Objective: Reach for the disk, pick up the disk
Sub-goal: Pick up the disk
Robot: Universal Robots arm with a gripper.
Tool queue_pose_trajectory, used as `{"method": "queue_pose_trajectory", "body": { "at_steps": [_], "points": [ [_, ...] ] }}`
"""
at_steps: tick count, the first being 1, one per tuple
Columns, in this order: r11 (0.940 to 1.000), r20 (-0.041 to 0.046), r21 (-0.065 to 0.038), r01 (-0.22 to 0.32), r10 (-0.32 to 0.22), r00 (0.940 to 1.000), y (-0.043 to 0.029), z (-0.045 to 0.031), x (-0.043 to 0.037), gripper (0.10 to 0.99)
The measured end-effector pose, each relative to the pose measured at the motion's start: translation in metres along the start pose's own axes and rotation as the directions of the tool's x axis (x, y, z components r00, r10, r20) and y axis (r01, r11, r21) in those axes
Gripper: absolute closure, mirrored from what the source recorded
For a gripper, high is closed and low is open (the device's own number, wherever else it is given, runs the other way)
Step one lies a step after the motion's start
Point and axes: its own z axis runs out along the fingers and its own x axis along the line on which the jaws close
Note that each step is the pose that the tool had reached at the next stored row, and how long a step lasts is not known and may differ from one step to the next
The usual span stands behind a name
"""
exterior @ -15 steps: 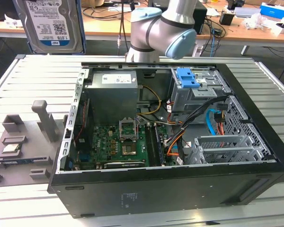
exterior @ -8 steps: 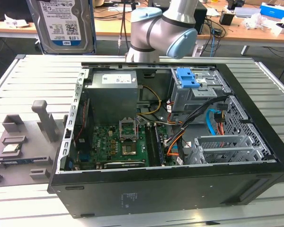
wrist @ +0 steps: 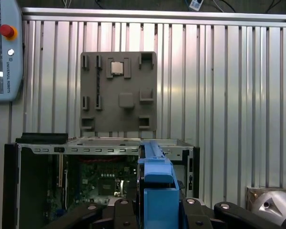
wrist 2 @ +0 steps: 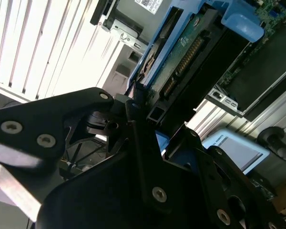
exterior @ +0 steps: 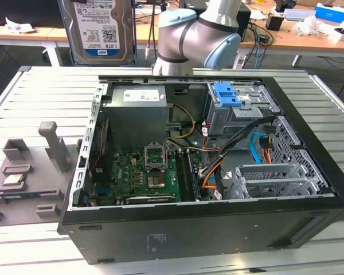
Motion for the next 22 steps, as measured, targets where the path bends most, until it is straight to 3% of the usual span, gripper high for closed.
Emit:
{"method": "queue_pose_trajectory", "body": {
  "at_steps": [7, 9, 14, 22],
  "points": [
    [1.0000, 0.0000, -0.002, 0.000, 0.000, 1.0000, -0.0229, -0.0006, -0.0002, 0.722],
    [1.0000, -0.0003, -0.004, 0.000, 0.000, 1.0000, -0.0348, 0.0013, -0.0002, 0.722],
    [1.0000, -0.0003, -0.005, 0.000, 0.000, 1.0000, -0.0421, 0.0071, 0.0000, 0.722],
    [1.0000, -0.0004, -0.005, 0.000, 0.000, 1.0000, -0.0623, 0.0187, 0.0004, 0.722]
  ]
}}
